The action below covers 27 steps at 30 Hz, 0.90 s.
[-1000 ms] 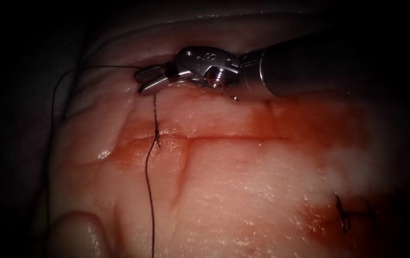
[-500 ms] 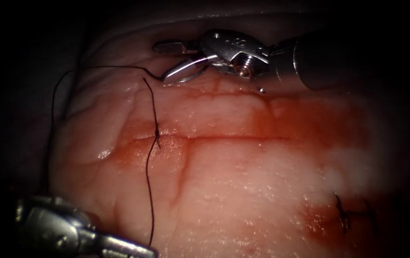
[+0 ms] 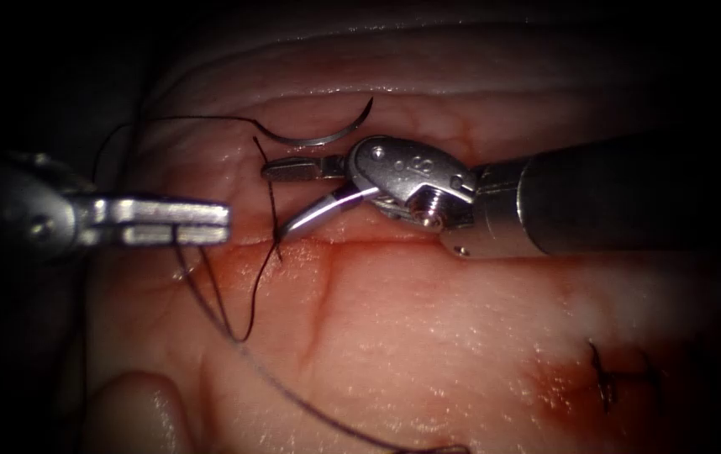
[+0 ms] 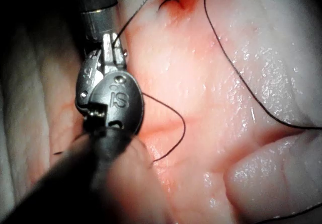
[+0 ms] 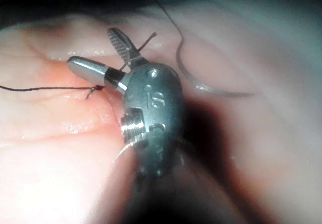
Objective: Wound Closure
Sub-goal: Wrap the suture a single time around the right tool counter clockwise.
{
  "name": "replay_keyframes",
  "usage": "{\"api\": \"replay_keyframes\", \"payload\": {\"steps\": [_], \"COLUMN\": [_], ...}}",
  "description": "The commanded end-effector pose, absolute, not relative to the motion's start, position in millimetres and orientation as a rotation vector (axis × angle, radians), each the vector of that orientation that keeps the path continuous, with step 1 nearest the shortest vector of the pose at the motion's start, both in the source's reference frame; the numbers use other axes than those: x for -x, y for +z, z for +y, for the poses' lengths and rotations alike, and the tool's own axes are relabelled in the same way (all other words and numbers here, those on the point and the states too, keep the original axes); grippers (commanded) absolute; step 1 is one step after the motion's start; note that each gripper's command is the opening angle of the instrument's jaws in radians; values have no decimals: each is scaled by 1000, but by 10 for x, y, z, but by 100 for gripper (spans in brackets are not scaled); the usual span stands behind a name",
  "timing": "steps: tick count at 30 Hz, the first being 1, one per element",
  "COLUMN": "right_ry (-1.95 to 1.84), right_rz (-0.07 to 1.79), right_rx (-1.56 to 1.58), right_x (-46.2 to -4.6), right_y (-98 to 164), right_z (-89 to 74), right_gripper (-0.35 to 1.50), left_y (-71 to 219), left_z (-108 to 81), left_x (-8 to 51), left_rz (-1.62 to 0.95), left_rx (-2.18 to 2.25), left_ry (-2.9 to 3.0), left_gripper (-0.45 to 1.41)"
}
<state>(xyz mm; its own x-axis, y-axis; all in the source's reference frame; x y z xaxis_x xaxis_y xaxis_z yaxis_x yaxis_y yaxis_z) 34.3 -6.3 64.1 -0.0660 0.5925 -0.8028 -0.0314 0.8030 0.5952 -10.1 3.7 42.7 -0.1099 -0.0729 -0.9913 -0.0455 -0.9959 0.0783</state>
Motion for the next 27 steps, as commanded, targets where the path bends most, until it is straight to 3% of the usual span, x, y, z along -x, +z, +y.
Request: {"api": "replay_keyframes", "payload": {"steps": [1,27], "right_ry": [559,590], "right_rz": [1582,1830], "right_rx": [-456,-474], "right_x": [-355,-413], "right_y": [645,623], "right_z": [-71,-88], "right_gripper": [-32,-35], "left_y": [436,524], "left_z": [42,103], "left_x": [108,106], "left_rz": [-133,-35], "left_rx": [-2102,-2284], "left_ry": [-2304,-2071], "left_gripper": [-45,-45]}}
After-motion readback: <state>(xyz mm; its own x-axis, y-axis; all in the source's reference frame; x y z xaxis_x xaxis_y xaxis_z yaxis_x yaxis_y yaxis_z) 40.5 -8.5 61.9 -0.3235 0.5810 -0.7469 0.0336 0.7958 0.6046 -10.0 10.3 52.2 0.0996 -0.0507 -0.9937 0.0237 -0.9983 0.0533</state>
